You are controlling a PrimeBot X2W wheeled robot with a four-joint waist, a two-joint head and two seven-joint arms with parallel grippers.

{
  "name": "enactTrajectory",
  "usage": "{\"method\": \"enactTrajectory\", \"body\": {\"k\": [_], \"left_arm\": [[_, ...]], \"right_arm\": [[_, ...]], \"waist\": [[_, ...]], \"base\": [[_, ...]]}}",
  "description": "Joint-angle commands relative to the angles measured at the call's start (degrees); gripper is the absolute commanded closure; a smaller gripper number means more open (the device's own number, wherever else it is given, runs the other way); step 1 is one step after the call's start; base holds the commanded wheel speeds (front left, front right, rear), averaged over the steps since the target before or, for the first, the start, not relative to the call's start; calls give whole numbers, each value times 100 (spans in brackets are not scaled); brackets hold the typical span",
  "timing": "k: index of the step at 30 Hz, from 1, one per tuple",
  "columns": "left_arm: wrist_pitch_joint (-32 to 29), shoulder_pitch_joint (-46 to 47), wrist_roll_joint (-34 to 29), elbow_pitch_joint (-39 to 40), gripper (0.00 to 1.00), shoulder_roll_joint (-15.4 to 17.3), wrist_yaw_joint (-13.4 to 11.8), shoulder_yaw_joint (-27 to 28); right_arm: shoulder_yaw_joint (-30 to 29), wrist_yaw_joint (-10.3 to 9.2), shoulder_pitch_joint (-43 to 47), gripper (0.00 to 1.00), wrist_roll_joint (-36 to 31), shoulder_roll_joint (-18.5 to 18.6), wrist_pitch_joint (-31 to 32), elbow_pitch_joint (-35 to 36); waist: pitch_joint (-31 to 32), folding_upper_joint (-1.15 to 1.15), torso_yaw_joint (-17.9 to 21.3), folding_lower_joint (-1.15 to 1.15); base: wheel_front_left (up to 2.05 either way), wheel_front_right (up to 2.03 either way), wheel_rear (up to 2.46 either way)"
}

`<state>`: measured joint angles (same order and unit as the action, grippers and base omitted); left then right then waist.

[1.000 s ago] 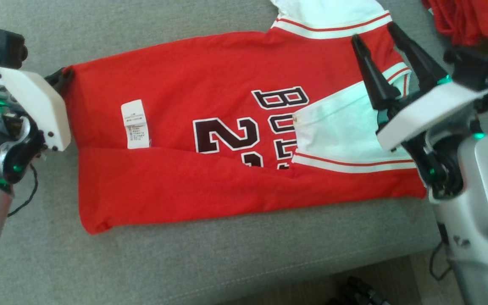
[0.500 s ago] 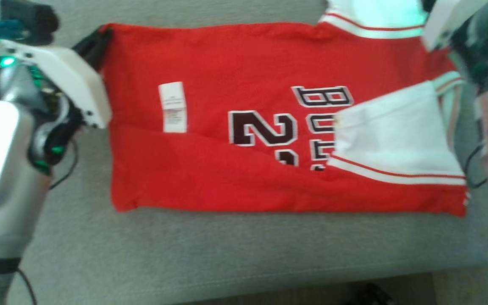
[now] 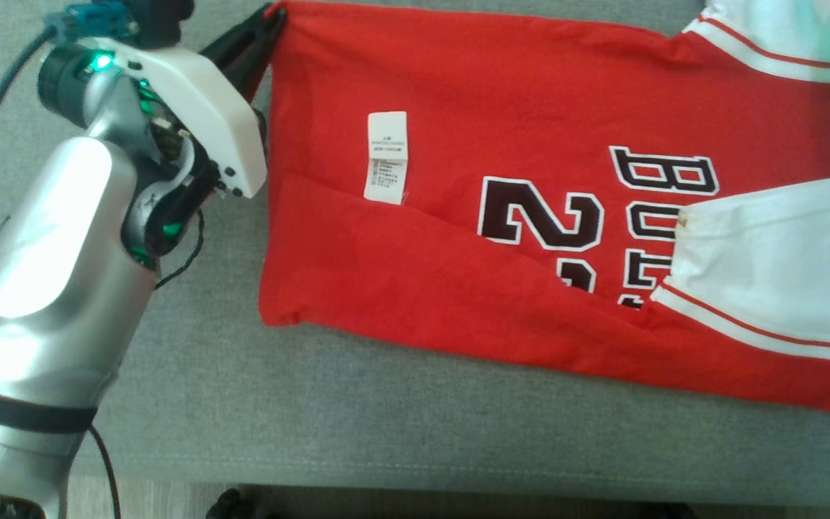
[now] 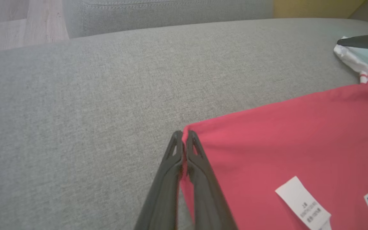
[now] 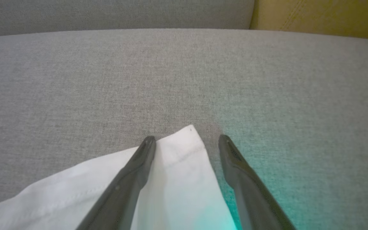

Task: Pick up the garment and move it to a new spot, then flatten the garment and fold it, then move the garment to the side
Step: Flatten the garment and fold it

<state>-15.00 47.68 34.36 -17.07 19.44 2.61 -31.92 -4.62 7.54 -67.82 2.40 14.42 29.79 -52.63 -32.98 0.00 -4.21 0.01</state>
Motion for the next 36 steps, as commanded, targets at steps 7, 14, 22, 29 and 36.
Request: {"method": "enactTrajectory", "body": {"k": [7,14,22,29,36], "left_arm": [[132,302,-13,-56,100,151,80,155],[180,355,8,-186,100,212,86,179],[401,321,-7,-353,100,325,17,271],[693,-203,134,-221,100,554,-26,423],[983,-1366,321,511,100,800,-255,554]], "right_arm": [[-36,-5,-368,56,-137,-59,578,-299],[101,-5,-336,100,-85,-123,552,-330],[323,-5,-193,100,130,-174,-594,-57],[1181,-5,552,100,1118,-56,-1357,670],[1626,-5,2515,100,2136,530,-1565,2350]], "waist": [[-39,0,-30,-1],[6,0,131,-1],[297,0,412,-1],[909,0,751,-1],[1456,0,923,-1]], "base": [[0,0,0],[0,0,0],[0,0,0],[0,0,0],[0,0,0]]}}
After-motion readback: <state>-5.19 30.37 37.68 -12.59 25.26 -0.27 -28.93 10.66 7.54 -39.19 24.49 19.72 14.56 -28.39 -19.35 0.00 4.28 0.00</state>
